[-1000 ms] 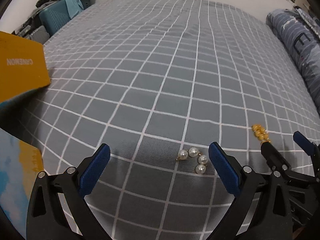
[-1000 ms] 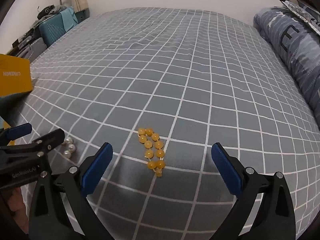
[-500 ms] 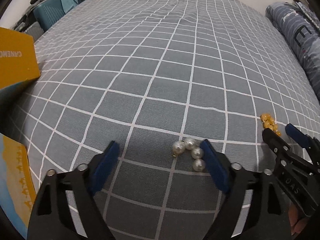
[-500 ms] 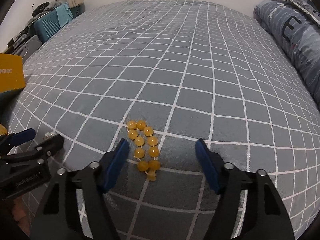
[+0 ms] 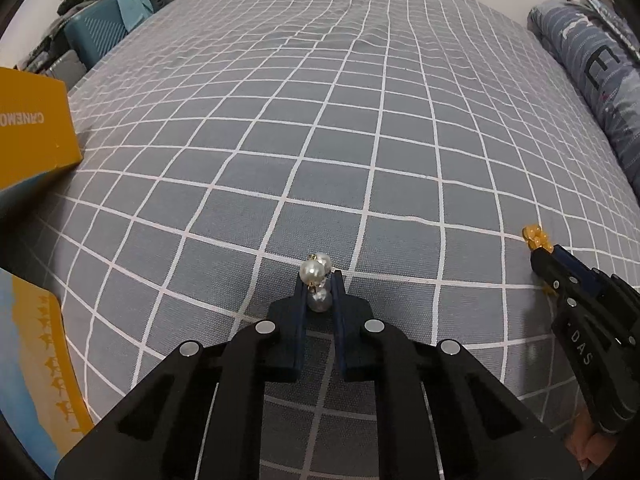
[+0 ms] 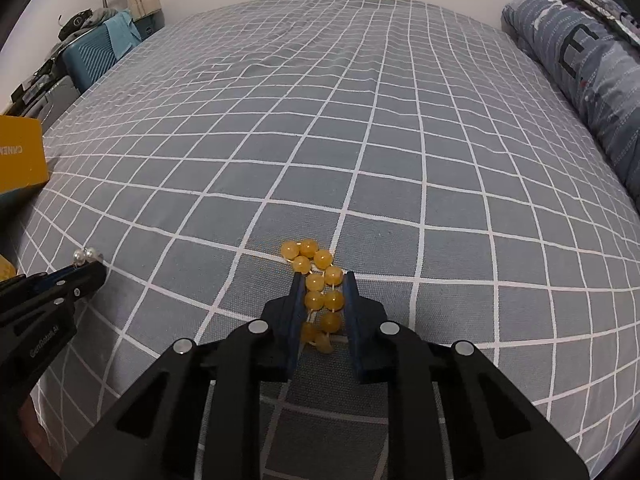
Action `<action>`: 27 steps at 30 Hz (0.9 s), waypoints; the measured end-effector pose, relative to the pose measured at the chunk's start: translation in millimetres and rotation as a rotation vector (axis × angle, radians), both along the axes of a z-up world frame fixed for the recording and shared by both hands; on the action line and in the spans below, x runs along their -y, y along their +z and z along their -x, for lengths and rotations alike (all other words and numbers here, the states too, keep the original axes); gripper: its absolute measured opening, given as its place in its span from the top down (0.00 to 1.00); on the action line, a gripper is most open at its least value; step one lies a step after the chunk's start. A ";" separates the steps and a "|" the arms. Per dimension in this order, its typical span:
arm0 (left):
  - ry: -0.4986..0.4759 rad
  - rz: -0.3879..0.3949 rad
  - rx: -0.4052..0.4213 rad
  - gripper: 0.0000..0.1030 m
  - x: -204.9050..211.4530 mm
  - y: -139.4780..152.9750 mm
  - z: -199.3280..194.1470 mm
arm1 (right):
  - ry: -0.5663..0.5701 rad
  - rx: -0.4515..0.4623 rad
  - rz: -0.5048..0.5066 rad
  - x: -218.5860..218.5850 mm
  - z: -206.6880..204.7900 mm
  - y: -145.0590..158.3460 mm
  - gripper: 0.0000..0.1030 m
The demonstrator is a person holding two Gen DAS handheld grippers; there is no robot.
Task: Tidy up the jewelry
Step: 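Grasp the amber bead strand with the right tool while the left tool grasps the pearls, then carry the amber beads and pearls over the white cardboard box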
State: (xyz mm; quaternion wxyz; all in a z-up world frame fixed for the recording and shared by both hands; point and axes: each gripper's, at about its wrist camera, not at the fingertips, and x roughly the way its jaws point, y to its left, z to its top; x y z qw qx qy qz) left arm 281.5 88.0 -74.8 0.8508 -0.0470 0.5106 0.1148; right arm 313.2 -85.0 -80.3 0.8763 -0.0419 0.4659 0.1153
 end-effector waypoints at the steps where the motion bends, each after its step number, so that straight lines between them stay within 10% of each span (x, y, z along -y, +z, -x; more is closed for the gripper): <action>1: -0.001 -0.001 0.000 0.90 0.0 0.3 0.0 | -0.002 0.000 0.002 -0.7 0.4 0.1 0.82; 27: -0.019 0.012 0.065 0.90 -1.7 44.9 29.6 | -0.016 0.035 0.002 -5.3 18.2 32.5 0.82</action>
